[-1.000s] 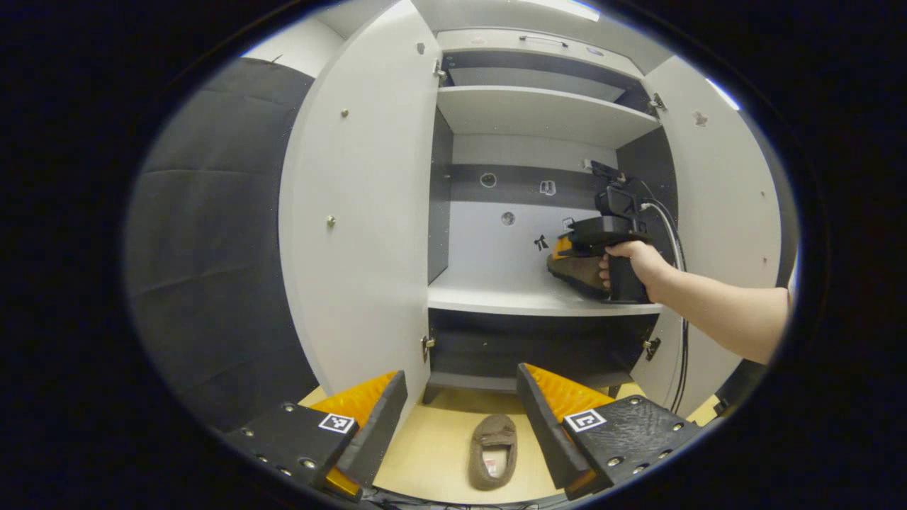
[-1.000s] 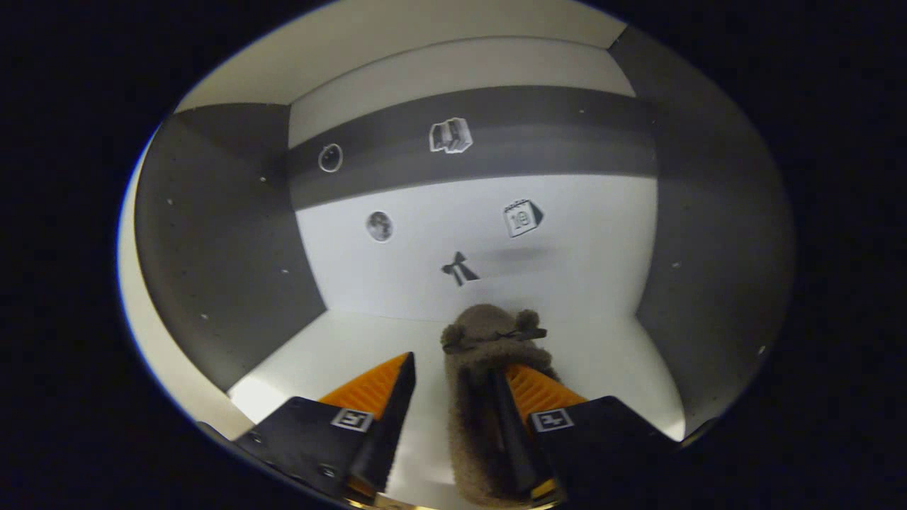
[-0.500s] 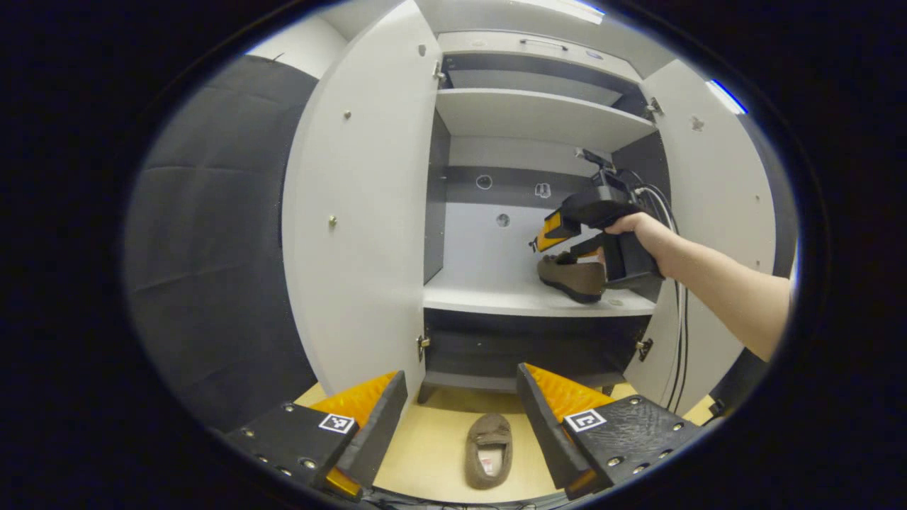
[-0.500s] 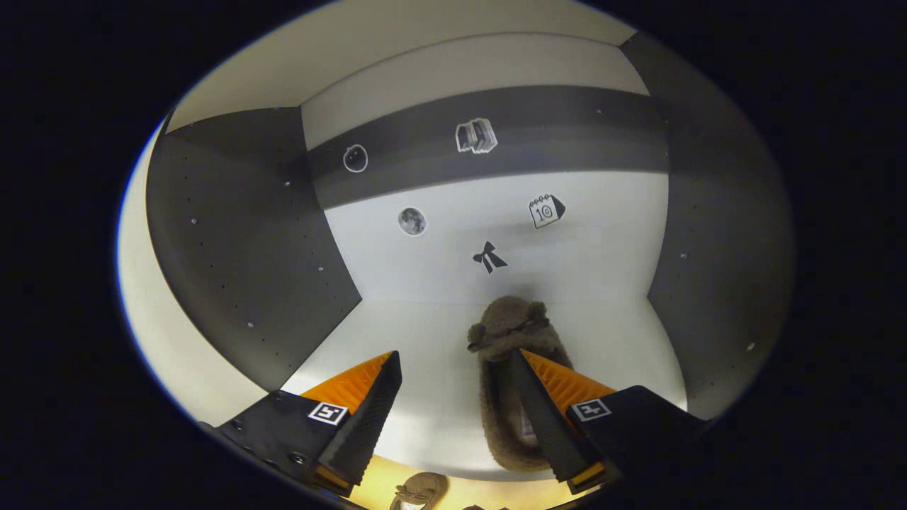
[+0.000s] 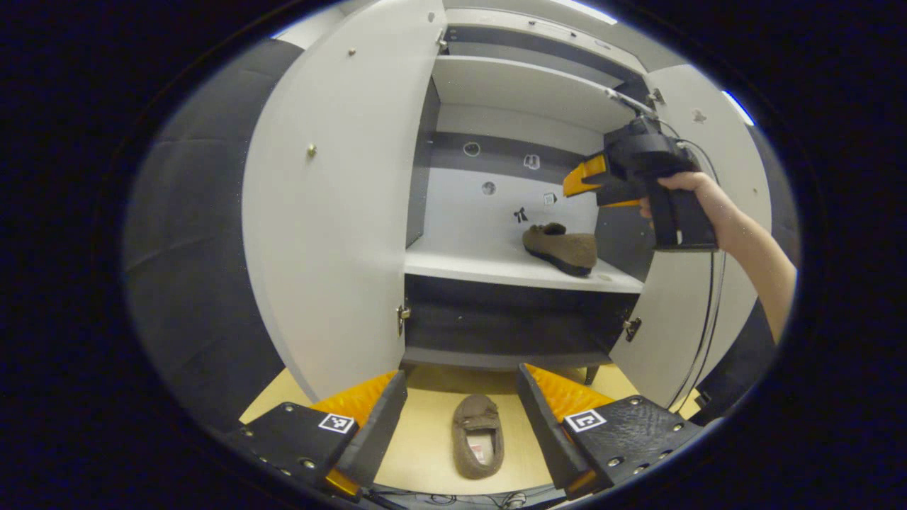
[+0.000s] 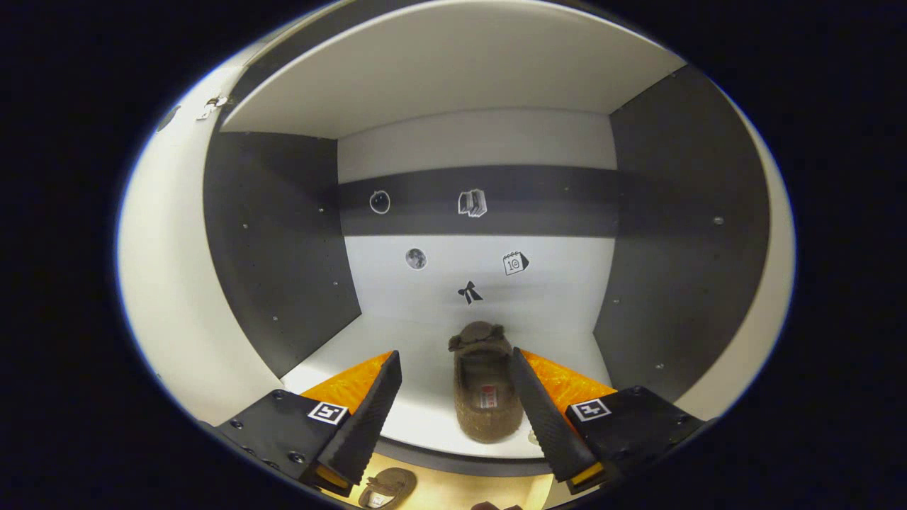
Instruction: Grab one shoe with the right hand and put it into the shoe cabinet, grab the other shoe with the left hand and put it into the shoe cabinet; then close the right door with the right hand and the left door with the left hand.
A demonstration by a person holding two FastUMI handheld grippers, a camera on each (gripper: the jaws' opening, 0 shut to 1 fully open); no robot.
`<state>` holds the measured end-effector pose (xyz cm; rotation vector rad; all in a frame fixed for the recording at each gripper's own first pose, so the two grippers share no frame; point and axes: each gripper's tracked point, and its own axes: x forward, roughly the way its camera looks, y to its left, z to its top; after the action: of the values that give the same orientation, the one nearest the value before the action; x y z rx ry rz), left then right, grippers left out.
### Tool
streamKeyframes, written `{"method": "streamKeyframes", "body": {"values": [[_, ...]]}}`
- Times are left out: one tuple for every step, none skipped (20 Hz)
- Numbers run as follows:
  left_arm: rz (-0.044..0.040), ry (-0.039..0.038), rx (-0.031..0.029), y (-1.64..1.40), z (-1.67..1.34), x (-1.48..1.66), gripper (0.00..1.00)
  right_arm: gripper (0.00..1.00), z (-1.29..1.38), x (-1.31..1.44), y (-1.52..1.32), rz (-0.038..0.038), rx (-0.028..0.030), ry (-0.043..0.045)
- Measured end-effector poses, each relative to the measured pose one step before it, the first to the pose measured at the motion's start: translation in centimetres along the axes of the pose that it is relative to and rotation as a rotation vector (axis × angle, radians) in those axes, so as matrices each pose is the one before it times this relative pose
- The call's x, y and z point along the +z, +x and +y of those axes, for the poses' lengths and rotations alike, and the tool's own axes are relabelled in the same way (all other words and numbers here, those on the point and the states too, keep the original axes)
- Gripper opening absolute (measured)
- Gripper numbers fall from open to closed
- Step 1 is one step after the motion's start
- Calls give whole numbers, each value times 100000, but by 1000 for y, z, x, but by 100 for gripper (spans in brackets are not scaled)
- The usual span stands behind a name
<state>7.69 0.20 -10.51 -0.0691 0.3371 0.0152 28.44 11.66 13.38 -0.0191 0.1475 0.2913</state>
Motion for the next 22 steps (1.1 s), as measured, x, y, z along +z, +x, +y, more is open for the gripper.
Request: {"method": "streamKeyframes", "body": {"values": [[3137, 922, -1491, 444, -28, -944, 91, 98, -181, -194, -1176, -2012, -458, 623], [4185, 513, -2800, 681, -205, -1272, 91, 98, -162, -292, -1259, -1544, -833, 324], [5316, 249, -3424, 689, -397, -1391, 91, 98, -177, -491, -1179, -1037, -607, -88], [4711, 341, -2110, 619, -89, -1389, 91, 98, -180, -512, -1203, -766, -1125, 515], [4138, 566, -1071, 664, 132, -1321, 91, 98, -132, -661, -1112, -514, -992, 645], [3845, 631, -602, 838, 107, -1122, 91, 98, -44, -492, -1229, -1425, -1225, 1339], [3635, 831, -596, 853, 62, -1236, 91, 98, 115, -437, -1106, -1535, -306, 1093], [3461, 1026, -1037, 572, -122, -1276, 84, 98, 135, -504, -1116, -1449, -527, 1037], [3516, 1642, -1259, 800, -64, -997, 91, 92, 94, -663, -1073, -871, -595, 661], [3348, 2355, -1244, 874, 75, -1061, 91, 92, 162, -747, -1170, -286, -427, 214], [2587, 2847, -629, 787, 117, -860, 91, 92, 116, -739, -1068, -281, -724, 440], [2392, 2812, -232, 877, 28, -912, 91, 92, 282, -802, -1035, -95, -58, 301], [1788, 2138, -370, 873, -57, -547, 84, 98, 236, -966, -1149, 530, -129, 57], [1416, 1402, -519, 807, -88, -439, 91, 92, 47, -1050, -1259, 1013, -939, -50], [1371, 488, -499, 723, 9, -435, 98, 92, -80, -1049, -1035, 1247, -968, 106], [976, 61, -599, 823, 38, -237, 99, 92, -139, -1129, -1098, 1592, -1560, 754], [1047, -68, -705, 883, 96, -129, 91, 92, -151, -1029, -911, 1587, -1063, 1088], [807, 4, -690, 848, 26, -117, 92, 98, -253, -882, -1018, 1253, -1477, 1388], [1154, 419, -518, 921, 40, -149, 92, 98, -386, -756, -949, 833, -1404, 853], [1421, 799, -89, 898, 111, -137, 99, 98, -639, -591, -1021, 382, -2201, 305], [1533, 1042, -13, 903, 120, -185, 99, 98, -645, -486, -1058, 93, -2363, -226], [1671, 940, 178, 812, 84, -263, 92, 98, -808, -197, -1203, -569, -2426, -342]]}}
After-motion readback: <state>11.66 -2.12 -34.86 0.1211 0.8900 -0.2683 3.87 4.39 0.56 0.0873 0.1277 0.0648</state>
